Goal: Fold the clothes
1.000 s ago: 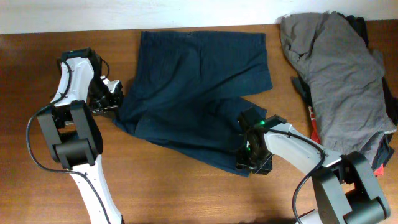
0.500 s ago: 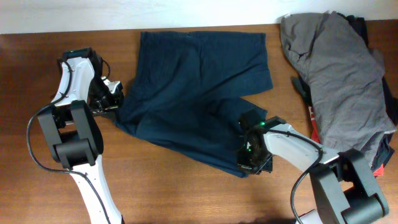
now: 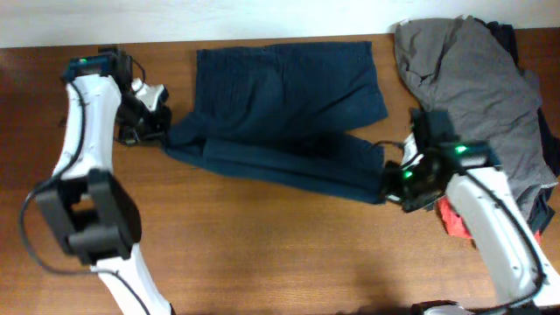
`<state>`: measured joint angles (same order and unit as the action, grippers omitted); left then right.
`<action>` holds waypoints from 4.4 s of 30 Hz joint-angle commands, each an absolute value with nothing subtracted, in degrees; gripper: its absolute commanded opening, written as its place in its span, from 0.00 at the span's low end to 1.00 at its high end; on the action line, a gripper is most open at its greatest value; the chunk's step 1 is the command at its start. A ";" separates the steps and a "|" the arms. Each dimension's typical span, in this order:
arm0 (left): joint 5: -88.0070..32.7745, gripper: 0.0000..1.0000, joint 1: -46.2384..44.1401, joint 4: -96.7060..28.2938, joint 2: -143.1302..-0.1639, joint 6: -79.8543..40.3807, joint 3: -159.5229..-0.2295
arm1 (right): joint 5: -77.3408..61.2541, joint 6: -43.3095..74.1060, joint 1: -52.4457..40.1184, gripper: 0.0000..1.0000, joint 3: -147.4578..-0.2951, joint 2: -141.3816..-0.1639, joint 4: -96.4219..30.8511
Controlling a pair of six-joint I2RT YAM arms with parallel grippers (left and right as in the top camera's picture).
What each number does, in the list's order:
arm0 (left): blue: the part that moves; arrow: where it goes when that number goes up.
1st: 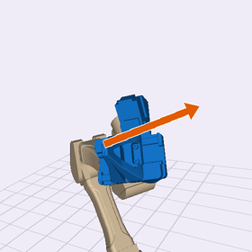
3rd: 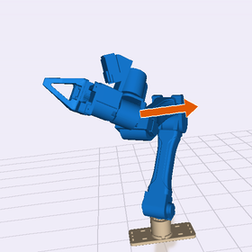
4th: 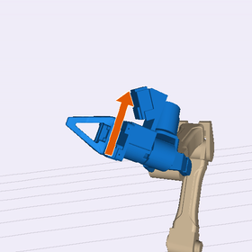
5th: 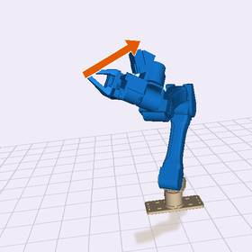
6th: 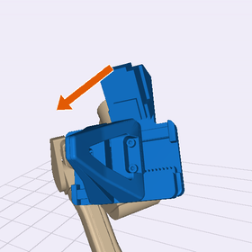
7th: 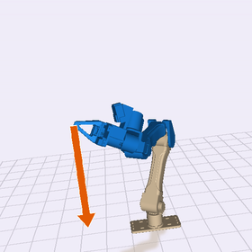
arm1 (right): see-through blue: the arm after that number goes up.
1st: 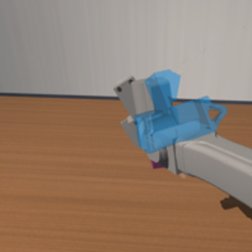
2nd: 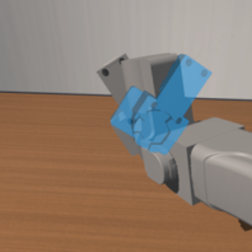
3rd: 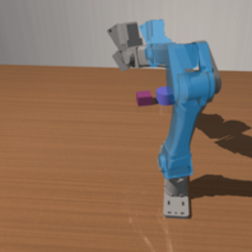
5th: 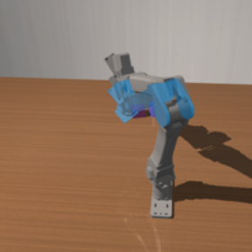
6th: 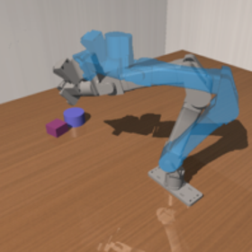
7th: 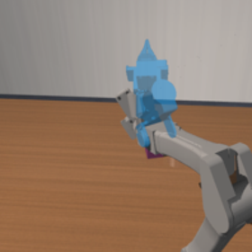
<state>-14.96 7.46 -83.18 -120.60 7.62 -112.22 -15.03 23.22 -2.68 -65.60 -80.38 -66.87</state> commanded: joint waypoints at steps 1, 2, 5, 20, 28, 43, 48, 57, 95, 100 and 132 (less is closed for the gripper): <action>-13.50 0.01 8.25 -81.38 -112.42 7.33 -112.77 | -11.90 18.15 0.16 0.04 -73.14 -79.18 -70.26; -13.50 0.01 8.25 -81.14 -110.98 7.33 -112.77 | -11.60 17.67 0.19 0.04 -75.05 -79.18 -71.20; -13.47 0.01 8.25 -81.10 -107.37 7.35 -112.77 | -11.31 16.69 0.19 0.04 -80.62 -79.15 -74.22; -10.17 0.01 8.25 -87.53 -98.59 8.64 -112.75 | -11.18 13.76 0.01 0.04 -90.67 -75.33 -84.33; -9.54 0.01 8.25 -81.87 -98.65 8.36 -110.17 | -7.46 13.47 0.01 0.04 -90.59 -81.45 -69.63; -4.62 0.01 8.25 -54.57 -99.13 2.09 -88.44 | -8.38 10.26 -0.10 0.04 -90.61 -101.75 -48.58; -4.64 0.01 8.25 -41.01 -99.42 2.09 -82.06 | -8.36 9.82 -0.30 0.04 -90.59 -105.97 -41.01; -4.62 0.01 7.90 -22.00 -100.22 2.13 -80.31 | -8.34 9.85 -3.07 0.04 -90.61 -114.41 -23.57; -12.64 0.99 5.28 -27.66 -113.40 5.54 -90.11 | -13.10 3.62 -10.20 0.95 -105.65 -123.87 -32.69; -11.97 0.74 2.44 -29.95 -113.45 8.82 -90.04 | -13.10 3.22 -11.64 0.62 -105.54 -126.15 -36.60; -6.15 0.01 -6.33 -12.93 -131.87 6.70 -90.04 | -6.52 3.40 -17.56 0.05 -105.56 -137.71 -18.76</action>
